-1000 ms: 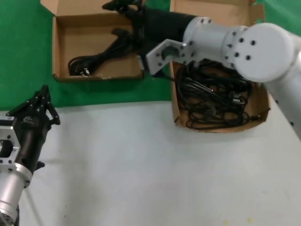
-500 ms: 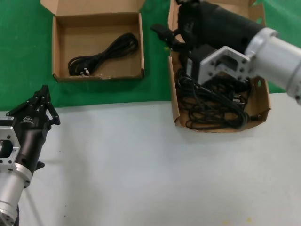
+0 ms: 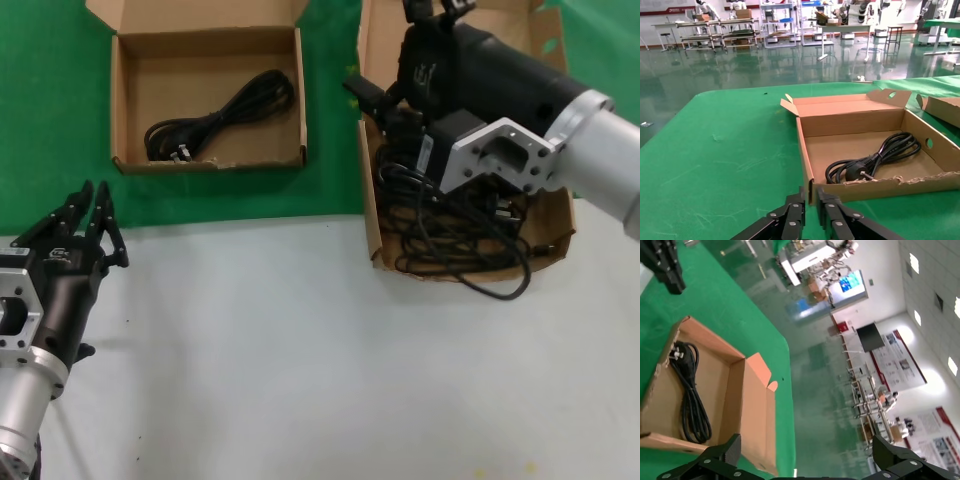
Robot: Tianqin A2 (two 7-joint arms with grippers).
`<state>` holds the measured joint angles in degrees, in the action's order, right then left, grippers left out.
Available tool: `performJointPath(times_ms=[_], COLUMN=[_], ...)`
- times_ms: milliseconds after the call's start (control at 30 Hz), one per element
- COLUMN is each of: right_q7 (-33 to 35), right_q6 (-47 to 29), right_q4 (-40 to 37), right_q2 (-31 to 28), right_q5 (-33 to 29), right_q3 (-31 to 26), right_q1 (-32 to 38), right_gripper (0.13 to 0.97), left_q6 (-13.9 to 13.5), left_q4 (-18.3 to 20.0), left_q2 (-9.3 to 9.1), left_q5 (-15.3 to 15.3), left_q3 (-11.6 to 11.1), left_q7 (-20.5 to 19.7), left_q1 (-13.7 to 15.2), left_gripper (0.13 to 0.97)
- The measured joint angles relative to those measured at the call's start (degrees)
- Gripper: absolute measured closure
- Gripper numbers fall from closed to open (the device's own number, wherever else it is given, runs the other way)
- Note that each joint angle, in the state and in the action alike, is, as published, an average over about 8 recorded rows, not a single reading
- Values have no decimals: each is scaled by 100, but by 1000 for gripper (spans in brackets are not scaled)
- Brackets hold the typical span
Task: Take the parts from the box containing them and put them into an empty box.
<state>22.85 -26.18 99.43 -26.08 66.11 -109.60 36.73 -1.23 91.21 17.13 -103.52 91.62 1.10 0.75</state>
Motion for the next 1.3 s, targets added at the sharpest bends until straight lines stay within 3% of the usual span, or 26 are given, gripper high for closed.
performJointPath(times_ms=[367, 500, 800, 1067, 1300], right_q7=[-320, -448, -735, -990, -1216], right_q6=[366, 513, 841, 1135, 1393], right_q4=[-110, -153, -250, -337, -414], right_q2=[125, 175, 286, 386, 474], right_q5=[519, 725, 1190, 1605, 1971], right_q3=[251, 351, 576, 777, 954], right_q1=[-516, -719, -1183, -1596, -1956], right_gripper=[142, 137, 129, 129, 129], left_q6=[17, 24, 40, 53, 66], left_q4=[7, 9, 15, 20, 25], left_q2=[1, 1, 2, 3, 3], left_q5=[6, 8, 13, 17, 21], left_q3=[1, 1, 2, 3, 3], left_q7=[-17, -23, -36, -48, -59], left_q1=[-11, -15, -25, -33, -40], left_gripper=[791, 791, 614, 401, 285])
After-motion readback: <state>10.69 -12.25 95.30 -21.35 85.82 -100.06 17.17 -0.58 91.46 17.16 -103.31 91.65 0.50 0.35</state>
